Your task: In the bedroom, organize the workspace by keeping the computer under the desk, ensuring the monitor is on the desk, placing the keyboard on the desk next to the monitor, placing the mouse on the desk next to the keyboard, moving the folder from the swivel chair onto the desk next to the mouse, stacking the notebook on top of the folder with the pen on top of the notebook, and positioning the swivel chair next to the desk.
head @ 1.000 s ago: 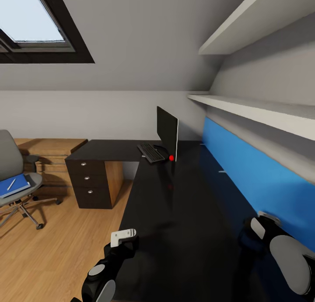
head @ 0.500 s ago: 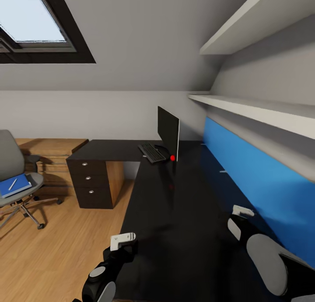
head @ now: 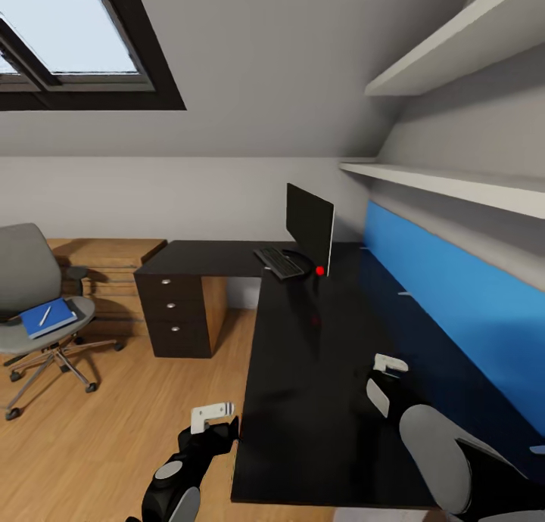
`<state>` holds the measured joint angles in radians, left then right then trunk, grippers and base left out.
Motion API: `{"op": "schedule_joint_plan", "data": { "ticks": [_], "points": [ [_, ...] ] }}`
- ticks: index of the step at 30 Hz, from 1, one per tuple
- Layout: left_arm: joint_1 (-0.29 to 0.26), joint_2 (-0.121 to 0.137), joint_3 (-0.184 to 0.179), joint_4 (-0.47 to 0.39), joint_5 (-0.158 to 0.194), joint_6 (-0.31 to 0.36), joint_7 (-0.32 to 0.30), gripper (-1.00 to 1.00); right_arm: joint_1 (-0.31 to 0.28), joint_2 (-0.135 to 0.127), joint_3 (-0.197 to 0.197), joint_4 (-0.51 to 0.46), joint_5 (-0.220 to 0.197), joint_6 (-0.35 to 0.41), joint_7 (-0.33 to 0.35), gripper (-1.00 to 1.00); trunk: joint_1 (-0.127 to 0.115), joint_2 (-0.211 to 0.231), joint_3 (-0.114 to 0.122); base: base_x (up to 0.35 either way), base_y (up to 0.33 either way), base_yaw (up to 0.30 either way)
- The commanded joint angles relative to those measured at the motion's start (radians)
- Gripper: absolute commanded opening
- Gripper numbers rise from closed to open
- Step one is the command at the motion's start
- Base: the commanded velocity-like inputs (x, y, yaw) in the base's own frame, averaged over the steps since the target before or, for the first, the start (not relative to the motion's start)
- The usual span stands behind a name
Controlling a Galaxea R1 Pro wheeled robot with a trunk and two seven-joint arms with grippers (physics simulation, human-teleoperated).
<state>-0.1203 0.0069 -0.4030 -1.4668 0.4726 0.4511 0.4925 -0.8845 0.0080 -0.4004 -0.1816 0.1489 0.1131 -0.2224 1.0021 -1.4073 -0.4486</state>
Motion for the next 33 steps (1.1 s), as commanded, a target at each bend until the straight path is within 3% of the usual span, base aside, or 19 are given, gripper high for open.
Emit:
{"op": "schedule_joint_plan", "data": {
  "ticks": [1, 6, 7, 15, 27, 33],
  "points": [
    [-0.001, 0.001, -0.002, -0.001, 0.009, 0.001, 0.009, 1.0, -0.001, 0.003, -0.005, -0.002, 0.011, 0.008, -0.003, -1.0, 0.0, -0.001, -0.001, -0.078, 0.316, 0.0],
    [-0.001, 0.001, -0.002, -0.001, 0.01, 0.001, 0.009, 1.0, -0.001, 0.011, -0.006, 0.0, 0.011, 0.008, -0.006, -1.0, 0.0, -0.001, -0.001, -0.078, 0.317, 0.009],
    [-0.001, 0.001, -0.002, -0.001, 0.01, 0.001, 0.009, 1.0, 0.001, 0.03, -0.006, 0.0, 0.012, 0.007, -0.008, -1.0, 0.0, -0.001, -0.001, -0.078, 0.317, 0.267],
    [-0.001, 0.001, -0.002, -0.001, 0.009, -0.003, 0.009, 1.0, 0.001, 0.032, -0.005, -0.001, 0.013, 0.007, -0.006, -1.0, 0.0, -0.001, -0.001, -0.095, 0.26, 0.084],
    [-0.001, 0.001, -0.002, -0.001, 0.009, -0.003, 0.009, 1.0, 0.001, 0.031, -0.005, -0.002, 0.014, 0.007, -0.007, -1.0, -0.046, 0.083, 0.036, -0.167, 0.114, 0.004],
    [-0.001, 0.001, -0.002, -0.001, 0.009, -0.003, 0.008, 1.0, 0.001, 0.032, -0.005, -0.001, 0.014, 0.007, -0.009, -1.0, -0.069, 0.125, 0.055, -0.182, 0.145, 0.163]
  ]
}}
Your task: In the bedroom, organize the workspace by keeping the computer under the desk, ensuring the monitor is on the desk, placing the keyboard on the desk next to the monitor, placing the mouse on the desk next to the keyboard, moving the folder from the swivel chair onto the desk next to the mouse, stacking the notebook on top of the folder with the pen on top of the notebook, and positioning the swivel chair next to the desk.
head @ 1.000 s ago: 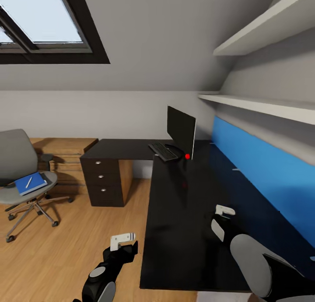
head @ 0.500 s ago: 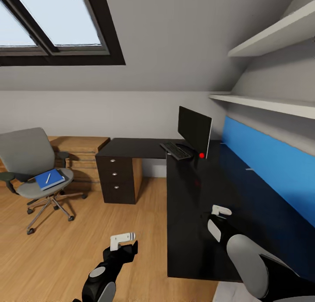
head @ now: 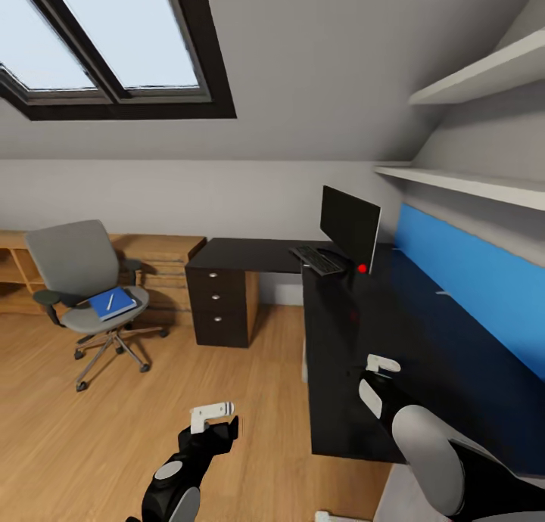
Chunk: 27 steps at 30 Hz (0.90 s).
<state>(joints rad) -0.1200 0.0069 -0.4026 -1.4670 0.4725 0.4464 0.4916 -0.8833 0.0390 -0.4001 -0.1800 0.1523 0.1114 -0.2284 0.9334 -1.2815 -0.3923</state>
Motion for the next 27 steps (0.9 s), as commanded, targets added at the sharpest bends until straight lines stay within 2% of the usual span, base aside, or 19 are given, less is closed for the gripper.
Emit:
{"op": "schedule_joint_plan", "data": {
  "ticks": [1, 27],
  "points": [
    [-0.001, 0.001, -0.002, -0.001, 0.009, 0.001, 0.009, 1.0, 0.0, 0.001, -0.005, -0.003, 0.01, 0.008, -0.003, -1.0, -0.004, 0.006, 0.002, -0.183, 0.175, 0.246],
    [-0.001, 0.004, -0.002, -0.002, 0.011, 0.001, 0.007, 1.0, 0.002, 0.008, -0.003, -0.001, 0.01, 0.005, 0.002, -1.0, -0.104, 0.188, 0.084, -0.154, 0.207, 0.274]
  ]
}}
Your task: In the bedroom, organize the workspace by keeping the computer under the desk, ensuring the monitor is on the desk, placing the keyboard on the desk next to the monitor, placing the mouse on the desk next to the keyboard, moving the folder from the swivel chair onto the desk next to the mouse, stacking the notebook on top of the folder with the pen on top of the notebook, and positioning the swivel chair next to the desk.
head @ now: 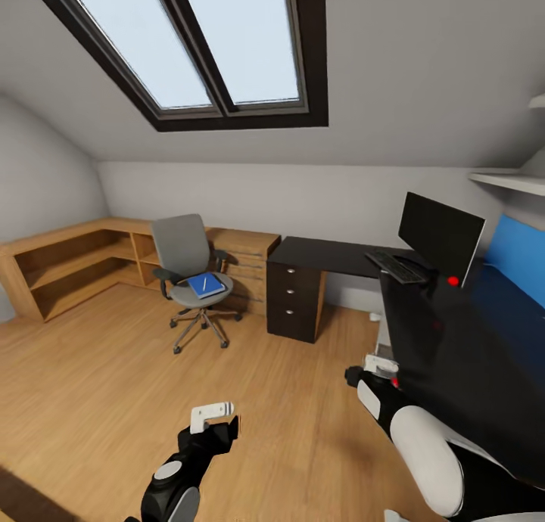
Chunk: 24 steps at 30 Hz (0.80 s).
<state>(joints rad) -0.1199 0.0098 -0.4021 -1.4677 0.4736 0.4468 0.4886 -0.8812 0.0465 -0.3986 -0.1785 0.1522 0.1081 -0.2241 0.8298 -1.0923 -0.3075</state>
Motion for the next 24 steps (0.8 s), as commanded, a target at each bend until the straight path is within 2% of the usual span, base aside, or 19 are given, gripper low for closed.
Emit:
{"op": "schedule_joint_plan", "data": {
  "ticks": [1, 7, 16, 21, 24],
  "points": [
    [-0.001, 0.002, -0.003, -0.001, 0.01, 0.001, 0.01, 1.0, 0.0, 0.001, -0.005, -0.003, 0.01, 0.005, -0.002, -1.0, -0.004, 0.006, 0.002, -0.147, 0.216, 0.277],
    [-0.001, 0.002, -0.003, -0.002, 0.01, 0.001, 0.01, 1.0, 0.0, 0.001, -0.005, -0.003, 0.01, -0.007, 0.0, -1.0, -0.027, 0.048, 0.02, -0.147, 0.219, 0.208],
    [-0.001, 0.002, -0.003, -0.002, 0.01, 0.001, 0.01, 1.0, 0.0, 0.001, -0.005, -0.003, 0.012, -0.008, 0.001, -1.0, -0.062, 0.111, 0.048, -0.147, 0.223, 0.022],
    [-0.001, 0.002, -0.003, -0.002, 0.01, 0.001, 0.01, 1.0, 0.001, 0.002, -0.005, -0.003, 0.053, -0.008, 0.0, -1.0, -0.081, 0.146, 0.064, -0.146, 0.223, 0.001],
    [-0.001, 0.002, -0.003, -0.002, 0.009, 0.002, 0.01, 1.0, 0.001, 0.002, -0.005, -0.003, 0.062, -0.008, 0.0, -1.0, -0.092, 0.167, 0.073, -0.145, 0.223, 0.0]
  ]
}}
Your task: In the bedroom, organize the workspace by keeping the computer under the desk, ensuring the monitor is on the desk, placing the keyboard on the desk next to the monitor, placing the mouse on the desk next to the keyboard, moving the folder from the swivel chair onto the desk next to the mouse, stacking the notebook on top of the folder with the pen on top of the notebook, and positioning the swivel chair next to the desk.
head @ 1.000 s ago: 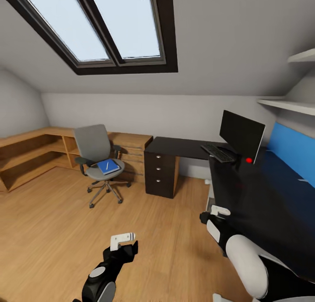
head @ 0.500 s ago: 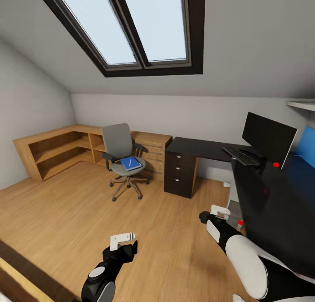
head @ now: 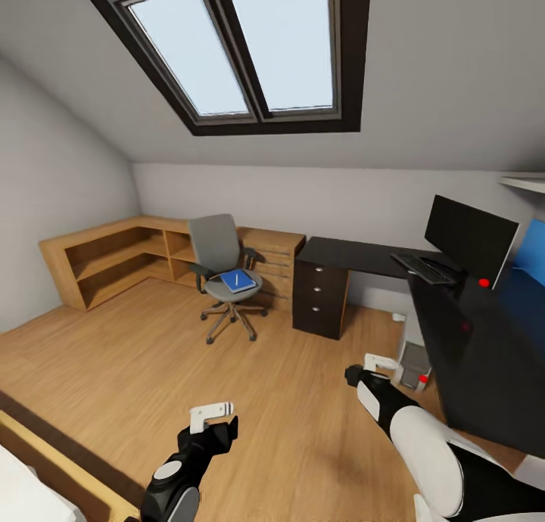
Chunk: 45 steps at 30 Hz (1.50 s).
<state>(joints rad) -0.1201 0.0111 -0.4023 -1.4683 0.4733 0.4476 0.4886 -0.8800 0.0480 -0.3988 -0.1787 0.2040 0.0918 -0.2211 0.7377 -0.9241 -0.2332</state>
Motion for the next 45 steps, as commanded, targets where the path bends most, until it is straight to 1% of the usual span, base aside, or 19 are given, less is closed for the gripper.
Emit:
{"op": "schedule_joint_plan", "data": {
  "ticks": [1, 2, 7, 13, 16, 19, 32, 45],
  "points": [
    [-0.001, 0.001, -0.003, -0.001, 0.01, 0.001, 0.01, 1.0, -0.001, 0.0, -0.005, -0.002, 0.012, 0.008, -0.003, -1.0, -0.004, 0.006, 0.002, -0.145, 0.22, 0.0],
    [-0.001, 0.001, -0.003, 0.0, 0.009, 0.002, 0.01, 1.0, -0.001, 0.0, -0.005, -0.003, 0.012, 0.008, -0.003, -1.0, -0.008, 0.013, 0.005, -0.145, 0.215, 0.0],
    [-0.001, 0.0, -0.004, 0.009, 0.008, 0.004, 0.009, 1.0, -0.001, -0.001, -0.005, -0.004, 0.016, 0.004, -0.004, -1.0, -0.008, 0.013, 0.005, -0.067, 0.095, 0.0],
    [-0.001, -0.002, -0.009, 0.047, 0.006, 0.004, 0.008, 1.0, -0.001, -0.002, -0.005, -0.006, 0.017, 0.0, -0.006, -1.0, -0.008, 0.013, 0.005, -0.008, 0.012, 0.0],
    [-0.001, -0.003, -0.01, 0.056, 0.004, 0.003, 0.009, 1.0, -0.001, -0.002, -0.005, -0.005, 0.018, -0.033, -0.007, -1.0, -0.008, 0.013, 0.005, -0.001, 0.002, 0.0],
    [-0.001, -0.003, -0.01, 0.057, 0.003, 0.002, 0.008, 1.0, -0.001, -0.002, -0.005, -0.005, 0.021, -0.051, -0.007, -1.0, -0.008, 0.013, 0.005, 0.077, 0.001, 0.0],
    [-0.001, -0.003, -0.01, 0.059, 0.003, 0.002, 0.01, 1.0, 0.0, -0.002, -0.005, -0.002, 0.031, -0.064, -0.006, -1.0, -0.008, 0.013, 0.005, 0.285, -0.054, 0.0],
    [-0.001, 0.0, -0.007, 0.056, 0.002, -0.003, 0.01, 1.0, 0.0, -0.001, -0.005, -0.003, 0.03, -0.068, -0.009, -1.0, -0.008, 0.013, 0.007, 0.294, -0.19, 0.0]
  ]
}}
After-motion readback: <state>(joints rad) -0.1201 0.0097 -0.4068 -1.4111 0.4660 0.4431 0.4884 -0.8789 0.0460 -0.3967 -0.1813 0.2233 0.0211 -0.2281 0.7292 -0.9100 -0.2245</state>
